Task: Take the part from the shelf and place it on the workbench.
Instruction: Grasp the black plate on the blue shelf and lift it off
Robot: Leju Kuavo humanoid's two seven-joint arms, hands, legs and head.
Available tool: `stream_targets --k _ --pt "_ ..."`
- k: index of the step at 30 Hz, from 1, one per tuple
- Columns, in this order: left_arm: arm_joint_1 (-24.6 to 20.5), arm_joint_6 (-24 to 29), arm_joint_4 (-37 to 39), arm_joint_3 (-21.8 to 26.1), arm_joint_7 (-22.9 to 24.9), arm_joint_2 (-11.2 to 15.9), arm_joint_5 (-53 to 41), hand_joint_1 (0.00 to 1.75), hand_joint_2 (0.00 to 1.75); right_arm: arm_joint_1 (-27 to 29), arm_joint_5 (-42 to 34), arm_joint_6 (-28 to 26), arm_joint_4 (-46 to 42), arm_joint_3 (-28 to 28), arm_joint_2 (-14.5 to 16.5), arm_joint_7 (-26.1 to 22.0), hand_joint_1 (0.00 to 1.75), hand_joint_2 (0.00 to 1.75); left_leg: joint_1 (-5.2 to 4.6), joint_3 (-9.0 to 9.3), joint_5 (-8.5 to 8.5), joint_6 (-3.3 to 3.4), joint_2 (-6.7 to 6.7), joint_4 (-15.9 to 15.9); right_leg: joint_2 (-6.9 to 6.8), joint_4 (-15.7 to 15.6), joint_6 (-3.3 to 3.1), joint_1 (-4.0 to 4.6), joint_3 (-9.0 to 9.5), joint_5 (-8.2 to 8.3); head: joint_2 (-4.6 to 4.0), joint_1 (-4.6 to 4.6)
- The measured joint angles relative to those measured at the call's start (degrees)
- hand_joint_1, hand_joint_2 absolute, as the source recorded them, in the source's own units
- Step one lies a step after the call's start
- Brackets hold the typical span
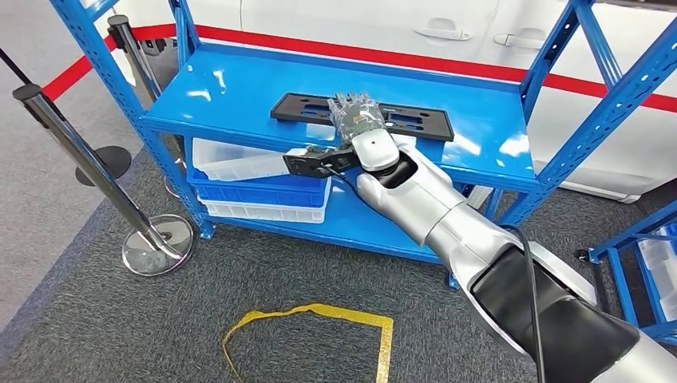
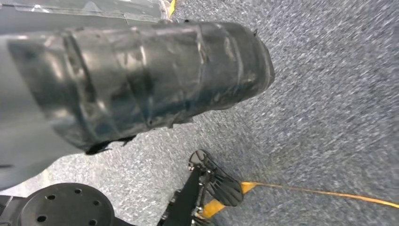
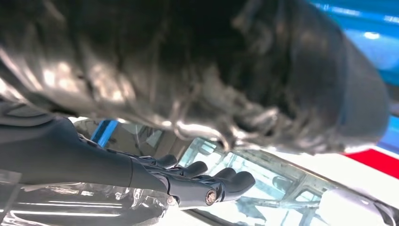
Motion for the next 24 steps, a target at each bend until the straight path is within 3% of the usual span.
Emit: stream_targets --k 2,5,7,10,11,12,14,16,17,21,22,24 --pt "0.0 0.0 0.0 0.0 0.0 -0.1 0.0 0.0 0.0 -0.1 -0.1 0.0 0.0 0.0 0.0 0.0 0.0 0.0 -0.11 0.16 -0.35 -0.36 -0.08 0.0 0.04 -5.0 -0.68 0.37 2.31 1.37 0.0 -0.05" --pt "0.0 0.0 0.0 0.0 0.0 -0.1 0.0 0.0 0.0 -0.2 -0.2 0.1 0.0 0.0 0.0 0.0 0.0 0.0 -0.17 0.16 -0.66 -1.14 -0.04 -0.1 -0.03 -6.4 -1.17 0.23 2.96 0.72 0.0 -0.02" --pt "0.0 0.0 0.0 0.0 -0.1 -0.1 0.0 0.0 0.0 -0.3 -0.2 0.1 0.0 -0.1 0.0 0.0 0.0 0.0 -0.2 -0.78 -2.19 -1.68 0.16 2.3 -0.1 -7.1 -1.65 -0.17 3.79 0.67 0.0 -0.14" --pt "-0.1 0.1 0.0 0.0 -0.1 0.0 -0.1 0.0 0.0 -0.1 -0.3 0.1 0.0 -0.2 0.1 0.0 0.0 0.0 -0.1 -6.63 -6.27 -2.27 0.32 13.2 -0.07 -7.3 -2.23 -0.17 4.49 0.26 0.0 -0.29" --pt "0.0 0.1 0.0 0.0 -0.1 0.0 -0.2 0.0 0.0 0.0 -0.4 0.1 0.1 -0.2 0.1 0.0 0.0 0.0 -0.09 -8.38 -6.53 -2.39 0.33 15.7 -0.03 -7.2 -2.29 -0.13 4.63 0.04 0.0 -0.28" --pt "0.0 0.1 0.0 0.0 -0.1 0.0 -0.2 0.0 0.0 0.1 -0.4 0.1 0.1 -0.2 0.1 0.0 0.0 0.0 -0.08 -9.11 -5.56 -2.46 0.34 16.0 0.01 -7.1 -2.28 -0.12 4.81 -0.21 0.0 -0.28" --pt "0.1 0.1 0.0 0.0 -0.1 0.0 -0.2 0.0 0.0 0.2 -0.5 0.1 0.2 -0.2 0.1 0.0 0.0 0.0 -0.06 -7.3 -0.91 -2.39 0.4 10.3 0.09 -6.7 -2.08 -0.12 5.34 -0.93 0.0 -0.28" --pt "0.0 0.1 0.0 0.0 -0.1 0.1 -0.2 0.0 0.0 0.1 -0.6 0.2 0.2 -0.2 0.1 0.0 0.0 0.0 -0.23 -4.06 2.07 -2.07 0.44 3.2 0.13 -6.2 -1.64 0.07 5.72 -1.69 0.0 -0.28" --pt "0.0 0.1 0.0 0.0 -0.1 0.1 -0.2 0.0 0.0 0.0 -0.8 0.4 0.3 -0.2 0.1 0.0 0.0 0.0 -0.33 -3.12 2.36 -1.82 0.43 1.3 0.15 -6.0 -1.39 0.16 5.71 -1.92 0.0 -0.28" --pt "0.0 0.1 0.0 0.0 -0.1 0.1 -0.3 0.0 0.0 0.0 -1.1 1.0 0.4 -0.2 0.2 -0.1 0.0 0.0 -0.24 -2.54 1.72 -0.72 0.31 0.3 0.12 -5.6 -0.42 0.26 5.38 -2.63 0.0 -0.21" --pt "0.0 0.1 0.0 0.0 -0.1 0.1 -0.3 0.0 0.0 0.0 -1.1 1.1 0.5 -0.2 0.2 -0.1 0.0 0.0 -0.1 -2.28 1.69 -0.44 0.31 0.1 0.05 -4.6 -0.13 0.25 5.0 -3.29 0.0 -0.16" --pt "0.0 0.1 0.0 0.0 -0.1 0.1 -0.3 0.0 0.0 -0.1 -1.3 1.3 0.6 -0.2 0.2 -0.1 0.0 0.0 0.05 -1.71 1.51 0.02 0.34 -0.2 -0.05 0.9 0.35 0.09 2.33 -5.86 0.0 -0.08"
